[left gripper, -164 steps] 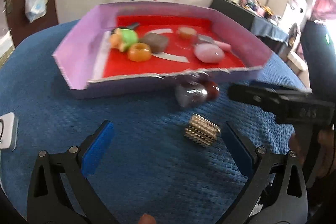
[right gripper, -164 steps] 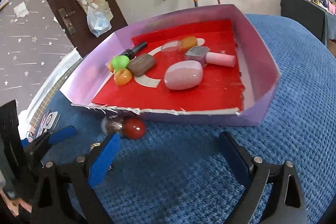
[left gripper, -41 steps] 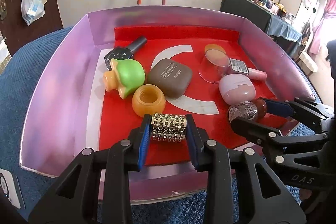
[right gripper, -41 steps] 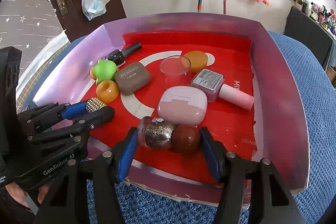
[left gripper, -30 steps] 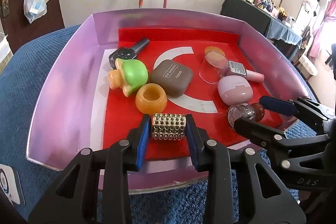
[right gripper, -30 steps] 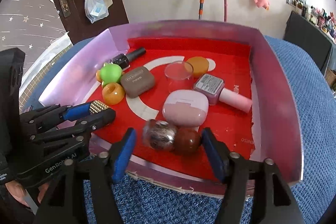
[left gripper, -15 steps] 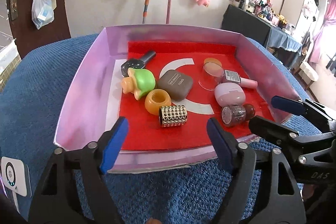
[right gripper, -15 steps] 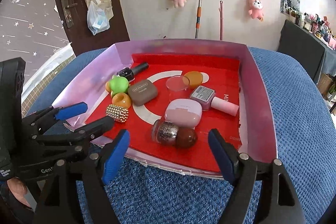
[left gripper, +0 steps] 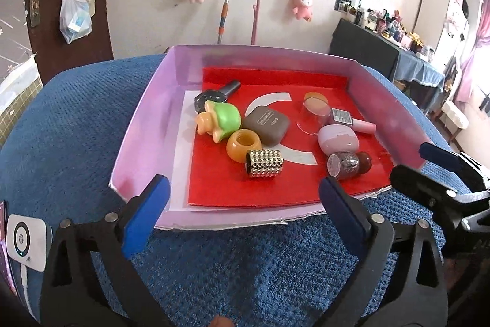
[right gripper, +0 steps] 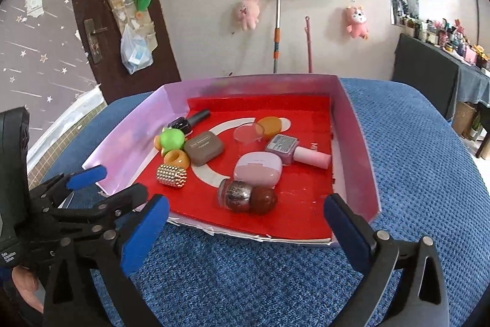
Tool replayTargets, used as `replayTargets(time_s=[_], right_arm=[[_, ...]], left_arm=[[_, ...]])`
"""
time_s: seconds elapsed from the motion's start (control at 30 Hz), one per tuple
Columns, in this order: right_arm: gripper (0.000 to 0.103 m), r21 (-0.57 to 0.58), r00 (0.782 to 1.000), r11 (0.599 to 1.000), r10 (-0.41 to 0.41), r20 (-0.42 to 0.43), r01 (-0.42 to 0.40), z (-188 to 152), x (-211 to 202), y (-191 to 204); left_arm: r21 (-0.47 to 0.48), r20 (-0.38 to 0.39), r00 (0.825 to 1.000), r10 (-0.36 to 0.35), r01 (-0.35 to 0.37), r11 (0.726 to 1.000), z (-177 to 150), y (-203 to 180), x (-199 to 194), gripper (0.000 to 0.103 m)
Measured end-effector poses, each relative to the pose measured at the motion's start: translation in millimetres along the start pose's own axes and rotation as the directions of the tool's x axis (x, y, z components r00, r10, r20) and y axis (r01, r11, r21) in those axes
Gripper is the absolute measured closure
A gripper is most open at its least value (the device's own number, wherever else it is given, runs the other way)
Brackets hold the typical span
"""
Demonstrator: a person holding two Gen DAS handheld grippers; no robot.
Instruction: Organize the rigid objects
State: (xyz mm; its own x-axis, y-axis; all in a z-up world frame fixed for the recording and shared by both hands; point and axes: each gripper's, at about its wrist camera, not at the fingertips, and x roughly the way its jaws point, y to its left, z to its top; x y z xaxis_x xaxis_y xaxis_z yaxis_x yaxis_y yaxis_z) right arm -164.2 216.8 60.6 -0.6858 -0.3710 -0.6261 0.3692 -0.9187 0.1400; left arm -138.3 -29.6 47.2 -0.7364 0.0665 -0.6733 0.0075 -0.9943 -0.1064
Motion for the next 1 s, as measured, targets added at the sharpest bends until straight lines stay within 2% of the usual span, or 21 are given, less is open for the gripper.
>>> replayTargets(time_s=[0.13,0.37,0.47,1.0], right_arm=[[0.000,-0.008,0.998,0.998,-0.062,0.020,0.062,-6.3,1.3,0.3],[0.000,-0.034,0.993,0.993,-0.117,0.002,0.117,-13.4,11.2,0.6],[0.000,-0.042,0.992,0.992,-0.122,0.000,0.122,-13.2,13.1,1.0],[0.000,-0.060,0.992,0.990,-0.128,-0.014,0.127,-16.4,18.9,5.3]], left_arm=[[0.001,0.002,1.000,0.017,-0.017,1.000,-4.7,0.5,0.7,0.000],[0.009,-0.006,0.999,0.034,-0.034,0.999,-10.9,0.4,6.0,0.000],[0.010,0.006,0.999,0.049,-0.049,0.999,-12.0,1.3,6.1,0.000],[-0.006,-0.009,0.999,0.035,-0.035,0.999,-11.8,5.2,9.6,0.000]])
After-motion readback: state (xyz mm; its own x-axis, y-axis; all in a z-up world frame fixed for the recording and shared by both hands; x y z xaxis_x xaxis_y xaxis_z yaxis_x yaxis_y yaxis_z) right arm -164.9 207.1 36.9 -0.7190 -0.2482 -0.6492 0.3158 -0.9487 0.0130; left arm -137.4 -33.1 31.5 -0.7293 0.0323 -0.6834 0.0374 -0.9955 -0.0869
